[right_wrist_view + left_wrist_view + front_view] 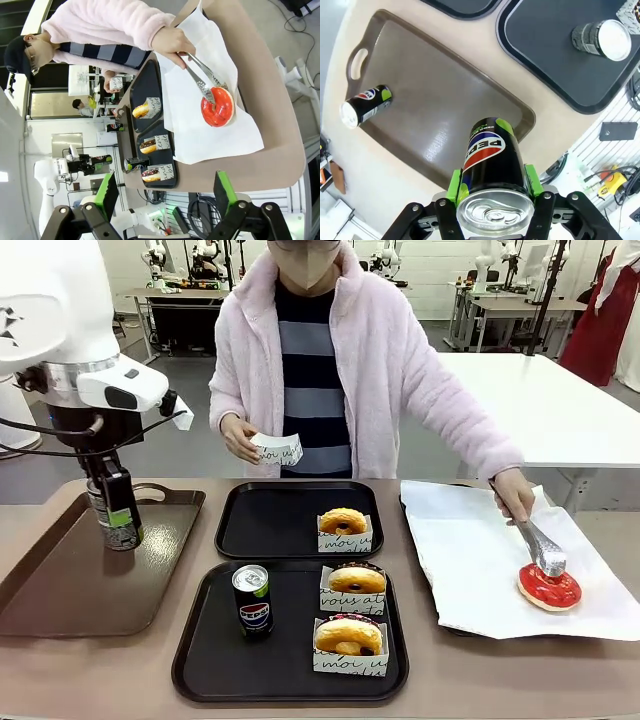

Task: Set up donuts and drinks on trays.
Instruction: Pick up one Pepsi coke from the Handle tray and place it on the Flat Tray without a Pepsi coke.

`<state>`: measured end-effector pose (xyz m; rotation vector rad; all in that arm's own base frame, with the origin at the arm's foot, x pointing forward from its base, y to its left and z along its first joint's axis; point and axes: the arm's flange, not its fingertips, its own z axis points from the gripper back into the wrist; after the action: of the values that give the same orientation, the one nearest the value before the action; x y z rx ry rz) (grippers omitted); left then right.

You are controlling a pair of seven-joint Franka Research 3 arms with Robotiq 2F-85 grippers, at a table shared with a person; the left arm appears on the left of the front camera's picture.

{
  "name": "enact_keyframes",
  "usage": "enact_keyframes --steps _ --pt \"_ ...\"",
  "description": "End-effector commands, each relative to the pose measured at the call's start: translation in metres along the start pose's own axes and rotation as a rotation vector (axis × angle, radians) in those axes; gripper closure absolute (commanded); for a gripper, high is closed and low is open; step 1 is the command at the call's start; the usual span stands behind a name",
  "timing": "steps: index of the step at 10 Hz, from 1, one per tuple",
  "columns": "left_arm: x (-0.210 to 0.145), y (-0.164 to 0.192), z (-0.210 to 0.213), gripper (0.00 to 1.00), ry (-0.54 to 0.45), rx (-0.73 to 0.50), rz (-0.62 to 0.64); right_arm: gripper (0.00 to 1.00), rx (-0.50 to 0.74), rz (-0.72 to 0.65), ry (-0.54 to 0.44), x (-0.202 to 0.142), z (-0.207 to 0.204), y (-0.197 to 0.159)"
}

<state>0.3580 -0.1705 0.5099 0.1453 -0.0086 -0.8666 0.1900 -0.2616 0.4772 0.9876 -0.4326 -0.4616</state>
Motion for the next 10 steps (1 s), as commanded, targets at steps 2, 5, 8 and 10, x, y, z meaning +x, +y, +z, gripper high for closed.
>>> enact_keyframes --steps 2,5,8,10 --pt "0.015 0.014 -0.009 0.41 0.0 -0.04 0.041 0.0 0.005 0.003 0.006 -0.001 0.001 -0.002" --pt "0.025 0.022 -0.009 0.41 -0.002 -0.053 0.074 0.0 0.005 0.003 0.006 -0.001 0.001 -0.002" --pt "0.061 0.04 -0.009 0.41 -0.025 -0.138 0.227 0.0 0.005 0.003 0.006 -0.001 0.001 -0.002" --pt "0.087 0.049 -0.012 0.41 -0.015 -0.187 0.274 0.0 0.005 0.003 0.006 -0.001 0.001 -0.002"
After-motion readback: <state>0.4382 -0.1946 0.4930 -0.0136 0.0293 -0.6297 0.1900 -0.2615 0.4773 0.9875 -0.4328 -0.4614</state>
